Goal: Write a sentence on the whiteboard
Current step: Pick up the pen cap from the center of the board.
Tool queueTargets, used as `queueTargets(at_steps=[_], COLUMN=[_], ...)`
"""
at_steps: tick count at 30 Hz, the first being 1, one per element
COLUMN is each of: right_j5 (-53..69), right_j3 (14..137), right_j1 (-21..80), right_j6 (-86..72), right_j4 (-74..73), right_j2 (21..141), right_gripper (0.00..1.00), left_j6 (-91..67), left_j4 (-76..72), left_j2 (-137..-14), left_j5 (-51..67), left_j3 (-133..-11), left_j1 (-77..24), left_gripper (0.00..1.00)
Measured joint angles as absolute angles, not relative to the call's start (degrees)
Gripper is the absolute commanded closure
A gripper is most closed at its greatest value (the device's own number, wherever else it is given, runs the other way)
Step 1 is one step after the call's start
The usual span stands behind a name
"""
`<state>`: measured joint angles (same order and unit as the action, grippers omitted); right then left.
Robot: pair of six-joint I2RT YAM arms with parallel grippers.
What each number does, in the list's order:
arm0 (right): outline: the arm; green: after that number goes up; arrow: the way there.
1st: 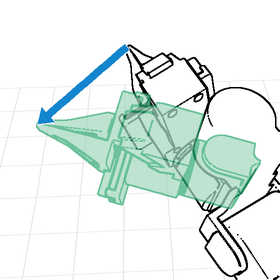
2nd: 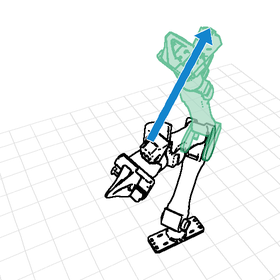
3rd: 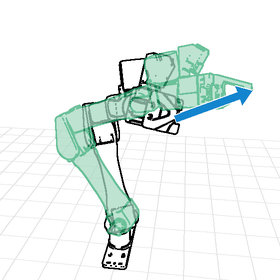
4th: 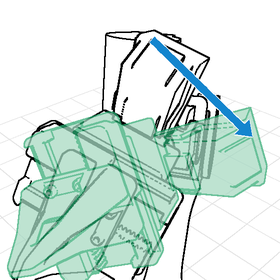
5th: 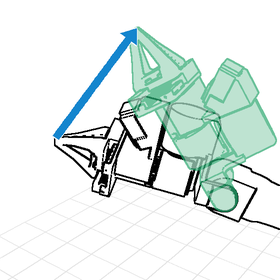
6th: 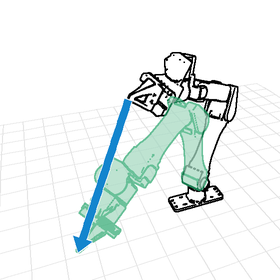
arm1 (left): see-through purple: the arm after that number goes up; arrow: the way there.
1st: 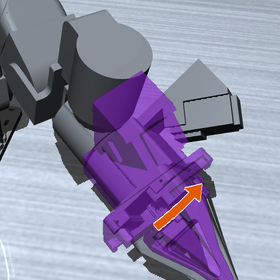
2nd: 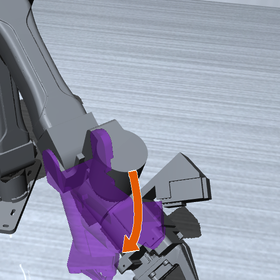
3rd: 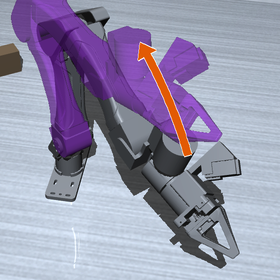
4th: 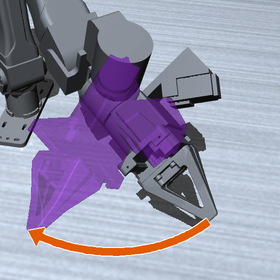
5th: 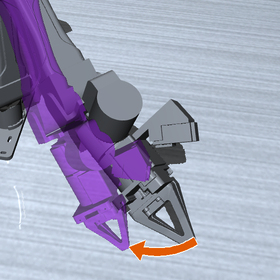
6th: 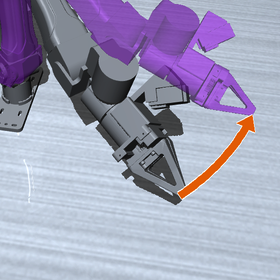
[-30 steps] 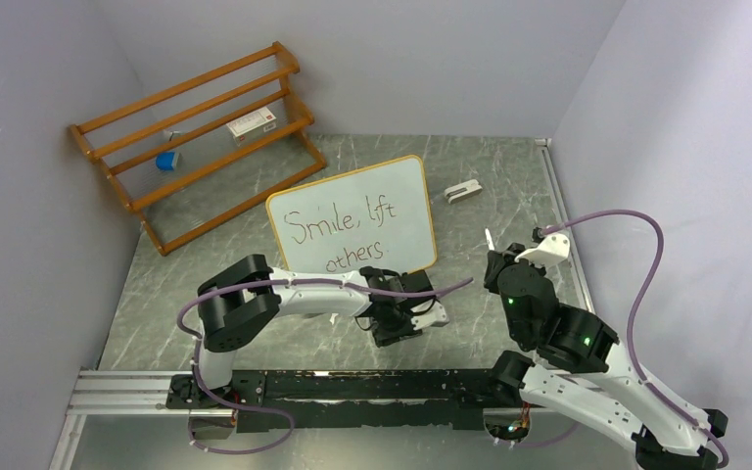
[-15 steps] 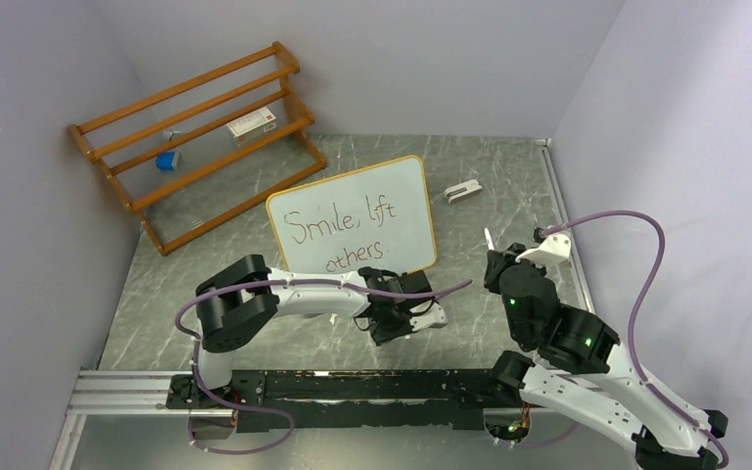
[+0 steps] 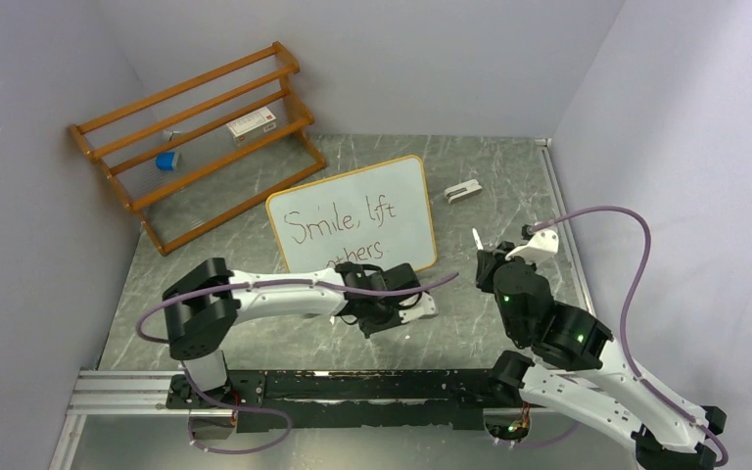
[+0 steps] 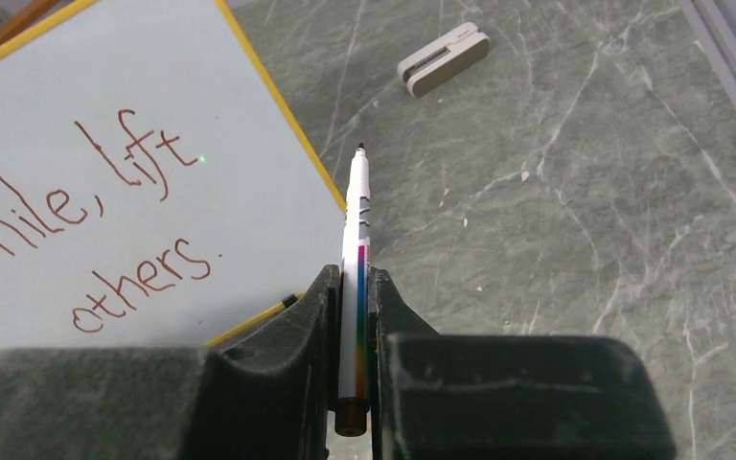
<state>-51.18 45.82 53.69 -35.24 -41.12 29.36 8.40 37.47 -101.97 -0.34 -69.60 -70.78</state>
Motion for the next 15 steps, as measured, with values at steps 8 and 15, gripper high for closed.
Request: queueTargets(at_steps=[8,15], right_j5=[-48.23,-41.82], right_j3=[44.62,42.94], right_j1=[53.69,53.69], right_j6=[-34.22,-31.05], right_j4=[-39.77,-35.51], right_j2=[32.93,36.51], right_gripper=[1.0,1.0], left_j6=[10.5,14.94], left_j4=[37.32,35.38], left_j2=[-89.95,-75.85], left_j5=[-7.92,-16.19], left_j3=[-66.74,-60.93], left_j1=[-70.7,-70.7], left_gripper=[0.95,0.95])
